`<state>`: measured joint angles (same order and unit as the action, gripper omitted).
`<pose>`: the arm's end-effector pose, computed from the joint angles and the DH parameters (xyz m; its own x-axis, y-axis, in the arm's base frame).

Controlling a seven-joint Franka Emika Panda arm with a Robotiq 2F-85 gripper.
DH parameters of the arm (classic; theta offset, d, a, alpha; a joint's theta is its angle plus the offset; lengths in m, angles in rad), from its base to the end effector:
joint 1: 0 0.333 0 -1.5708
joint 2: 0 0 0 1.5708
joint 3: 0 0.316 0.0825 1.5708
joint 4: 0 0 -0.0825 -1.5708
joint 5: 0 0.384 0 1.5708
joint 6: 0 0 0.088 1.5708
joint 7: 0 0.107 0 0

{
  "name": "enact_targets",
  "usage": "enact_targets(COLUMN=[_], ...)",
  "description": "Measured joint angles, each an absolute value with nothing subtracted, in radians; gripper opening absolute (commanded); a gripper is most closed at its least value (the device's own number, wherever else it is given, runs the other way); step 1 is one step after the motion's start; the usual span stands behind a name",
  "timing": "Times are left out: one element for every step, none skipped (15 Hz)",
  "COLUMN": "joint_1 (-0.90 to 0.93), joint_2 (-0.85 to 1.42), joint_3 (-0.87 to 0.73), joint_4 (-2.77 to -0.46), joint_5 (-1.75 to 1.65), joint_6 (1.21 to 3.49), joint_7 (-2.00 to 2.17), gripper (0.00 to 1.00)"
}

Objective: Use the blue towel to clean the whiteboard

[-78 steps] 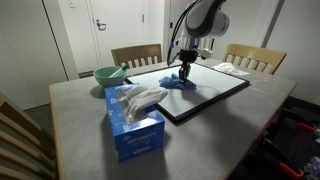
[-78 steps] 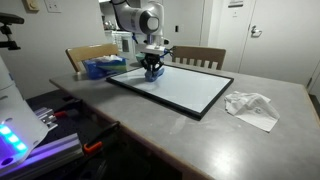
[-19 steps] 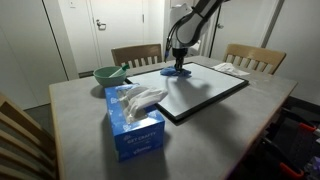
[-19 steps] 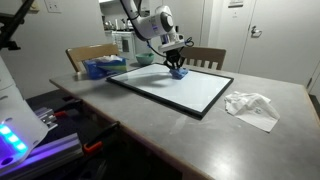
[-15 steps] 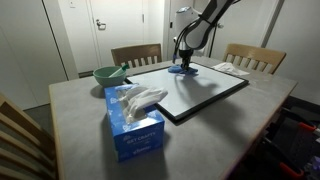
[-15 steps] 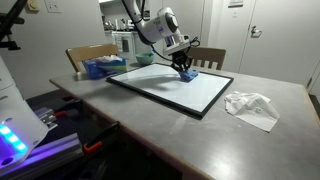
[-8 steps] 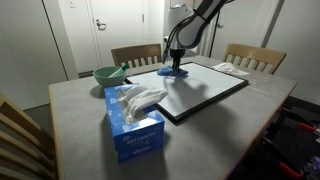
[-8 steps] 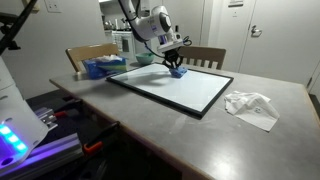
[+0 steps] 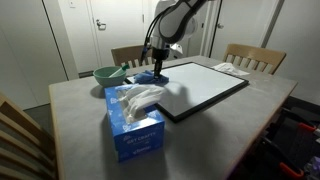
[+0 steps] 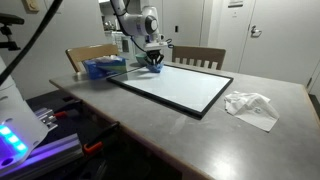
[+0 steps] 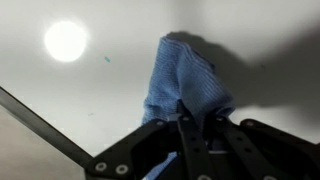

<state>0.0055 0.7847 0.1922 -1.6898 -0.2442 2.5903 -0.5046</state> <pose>0.6741 0.1251 0.1598 0.6616 0.7418 0.1097 0.7377 -0.6701 0.0822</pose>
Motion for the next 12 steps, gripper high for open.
enact_targets(joint_1=[-0.006,-0.011,-0.011,-0.006,0.004,0.018,0.036,0.053,0.068,0.081,0.095,0.108], joint_2=[0.789,0.790,0.791,0.790,0.789,0.787,0.784,0.781,0.780,0.780,0.780,0.781], joint_3=[0.206,0.210,0.208,0.200,0.183,0.153,0.109,0.061,0.013,-0.035,-0.087,-0.135], joint_4=[-1.685,-1.684,-1.684,-1.684,-1.684,-1.685,-1.687,-1.690,-1.694,-1.699,-1.707,-1.717], joint_5=[-0.233,-0.228,-0.228,-0.229,-0.235,-0.251,-0.278,-0.310,-0.341,-0.374,-0.409,-0.443], joint_6=[2.588,2.587,2.588,2.591,2.596,2.605,2.617,2.630,2.640,2.650,2.661,2.674], joint_7=[-0.529,-0.540,-0.540,-0.533,-0.520,-0.493,-0.454,-0.412,-0.369,-0.325,-0.276,-0.232], gripper=[0.03,0.03,0.03,0.03,0.03,0.03,0.03,0.03,0.03,0.03,0.03,0.03])
